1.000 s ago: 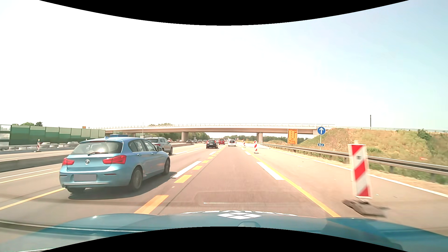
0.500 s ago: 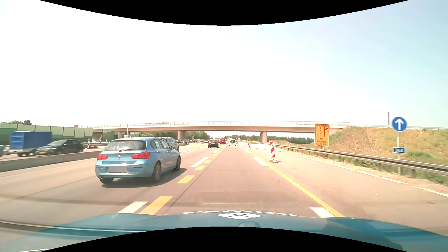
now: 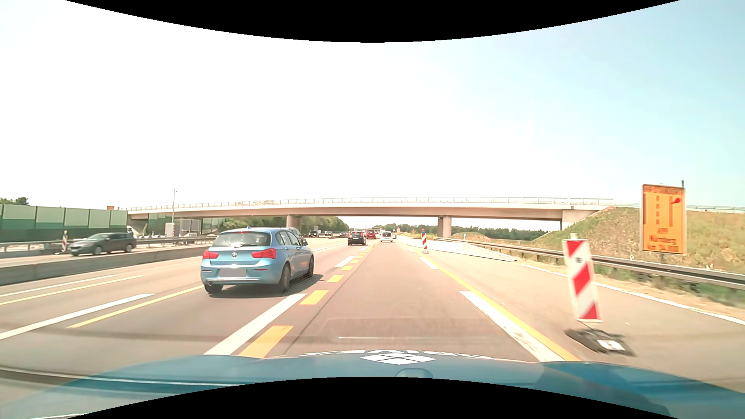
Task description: Follow the waypoints while adhering to traffic rules and regulations
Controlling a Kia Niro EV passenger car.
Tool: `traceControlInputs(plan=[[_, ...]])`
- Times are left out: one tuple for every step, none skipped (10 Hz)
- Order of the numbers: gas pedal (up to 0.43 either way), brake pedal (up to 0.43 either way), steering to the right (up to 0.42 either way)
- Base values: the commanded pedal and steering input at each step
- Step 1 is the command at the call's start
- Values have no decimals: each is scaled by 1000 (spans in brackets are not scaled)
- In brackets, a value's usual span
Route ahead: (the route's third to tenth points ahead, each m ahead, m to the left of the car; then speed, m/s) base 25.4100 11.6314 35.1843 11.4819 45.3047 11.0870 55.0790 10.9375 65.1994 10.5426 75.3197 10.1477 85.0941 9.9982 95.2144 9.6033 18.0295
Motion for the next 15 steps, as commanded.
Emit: traceControlInputs(plan=[[87,0,1],[87,0,1],[79,0,2],[79,0,3],[79,0,4],[79,0,4],[118,0,2],[130,0,1],[150,0,0],[157,0,0],[157,0,0],[157,0,-1],[157,0,-4],[157,0,-5],[157,0,-5]])
